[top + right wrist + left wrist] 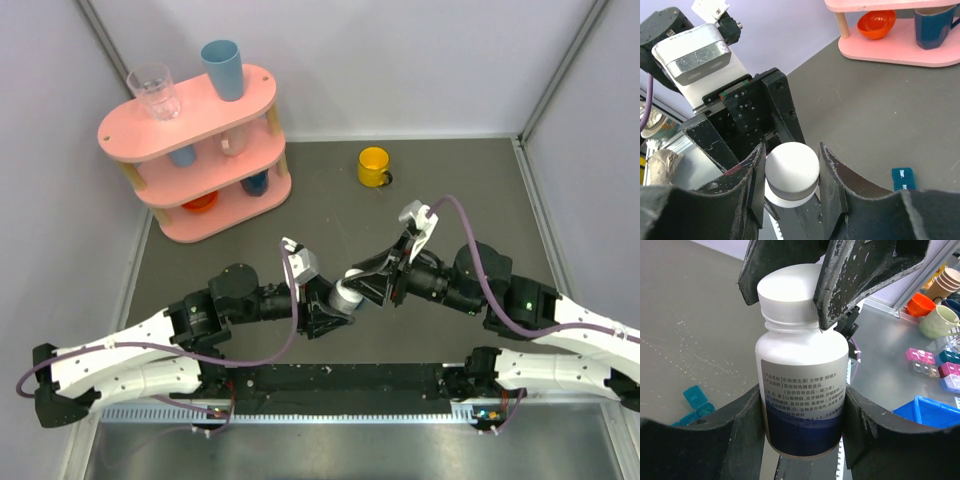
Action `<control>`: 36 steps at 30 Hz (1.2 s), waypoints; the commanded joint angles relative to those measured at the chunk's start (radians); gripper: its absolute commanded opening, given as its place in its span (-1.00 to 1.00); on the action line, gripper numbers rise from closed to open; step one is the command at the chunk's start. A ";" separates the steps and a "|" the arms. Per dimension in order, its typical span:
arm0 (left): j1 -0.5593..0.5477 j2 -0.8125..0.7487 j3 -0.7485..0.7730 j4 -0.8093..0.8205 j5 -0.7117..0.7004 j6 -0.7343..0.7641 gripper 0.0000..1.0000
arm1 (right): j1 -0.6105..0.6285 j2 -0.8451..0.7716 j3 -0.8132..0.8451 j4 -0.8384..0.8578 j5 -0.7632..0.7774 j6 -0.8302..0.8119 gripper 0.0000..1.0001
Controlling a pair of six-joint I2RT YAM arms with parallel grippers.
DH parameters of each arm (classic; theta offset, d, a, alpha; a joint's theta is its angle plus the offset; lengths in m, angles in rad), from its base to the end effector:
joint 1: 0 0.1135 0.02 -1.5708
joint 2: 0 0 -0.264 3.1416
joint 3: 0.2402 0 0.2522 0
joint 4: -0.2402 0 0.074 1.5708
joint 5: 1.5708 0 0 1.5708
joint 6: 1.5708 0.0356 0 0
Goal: Sort the pills into containers
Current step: Unscrew the lid of the pill bottle.
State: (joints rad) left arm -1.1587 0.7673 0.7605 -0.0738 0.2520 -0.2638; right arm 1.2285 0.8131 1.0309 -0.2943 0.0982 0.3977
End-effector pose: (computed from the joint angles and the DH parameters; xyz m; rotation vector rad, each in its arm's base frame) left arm 0.0653 -0.1717 0.3464 0.9704 1.5348 -1.2591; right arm 0.0617 0.1626 0.4084 -0.6434 1.6593 1.1362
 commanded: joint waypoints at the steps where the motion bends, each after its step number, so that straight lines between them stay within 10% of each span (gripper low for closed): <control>1: 0.002 -0.042 0.002 0.184 -0.005 -0.025 -1.00 | 0.008 -0.018 -0.029 0.001 0.058 0.012 -1.00; 36: 0.001 -0.048 -0.038 0.200 0.029 -0.029 -1.00 | 0.006 -0.029 0.041 0.102 0.225 -0.033 -1.00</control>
State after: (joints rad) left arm -1.1564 0.7288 0.7254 0.0113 0.2459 -0.2863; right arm 1.2285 0.7799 1.0100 -0.2638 0.2272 0.4023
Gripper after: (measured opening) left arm 0.578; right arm 0.379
